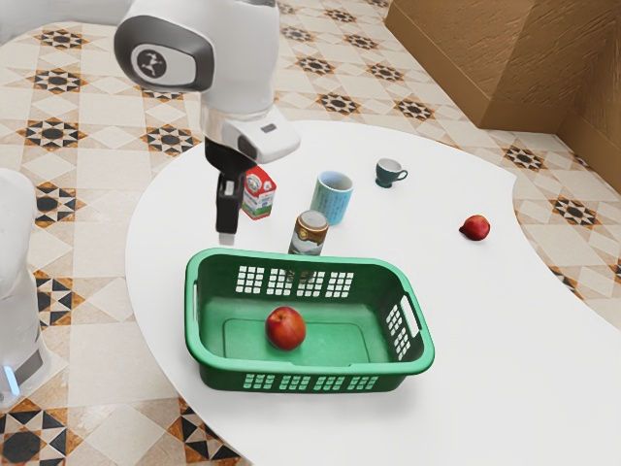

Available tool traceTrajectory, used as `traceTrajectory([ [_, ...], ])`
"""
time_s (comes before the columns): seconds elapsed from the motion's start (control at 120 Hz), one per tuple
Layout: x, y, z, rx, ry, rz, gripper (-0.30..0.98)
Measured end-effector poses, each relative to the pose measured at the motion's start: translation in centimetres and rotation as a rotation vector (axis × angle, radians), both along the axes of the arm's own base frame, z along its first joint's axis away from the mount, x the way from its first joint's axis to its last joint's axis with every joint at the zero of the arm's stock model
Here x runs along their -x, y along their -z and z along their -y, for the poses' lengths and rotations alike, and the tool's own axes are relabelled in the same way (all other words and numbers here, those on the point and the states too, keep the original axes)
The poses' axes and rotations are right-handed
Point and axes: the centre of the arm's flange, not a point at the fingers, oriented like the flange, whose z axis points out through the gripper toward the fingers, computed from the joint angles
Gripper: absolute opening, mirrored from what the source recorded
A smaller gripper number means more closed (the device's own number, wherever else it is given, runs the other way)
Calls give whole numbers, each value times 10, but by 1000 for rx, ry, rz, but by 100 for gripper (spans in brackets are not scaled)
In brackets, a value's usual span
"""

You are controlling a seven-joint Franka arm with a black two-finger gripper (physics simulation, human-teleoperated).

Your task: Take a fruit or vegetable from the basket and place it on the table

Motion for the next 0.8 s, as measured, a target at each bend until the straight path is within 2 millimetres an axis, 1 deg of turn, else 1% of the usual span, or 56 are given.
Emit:
traceTrajectory([
  [0.092, -6, 6, -4, 23, -13, 0, 69],
  [0.183, -10, 18, -3, 32, -16, -7, 69],
  [0.233, -16, 28, 4, 35, -8, -21, 69],
  [0.275, -19, 34, 13, 31, 6, -23, 69],
  [0.358, -17, 39, 32, 28, 36, -13, 69],
  [0.425, -16, 42, 39, 34, 45, -9, 69],
  [0.483, -18, 47, 40, 39, 44, -12, 69],
  [0.558, -26, 52, 39, 50, 37, -15, 69],
  [0.683, -40, 55, 31, 70, 17, -10, 69],
  [0.733, -46, 61, 32, 73, 16, -16, 69],
  [0.8, -53, 72, 38, 73, 25, -30, 69],
])
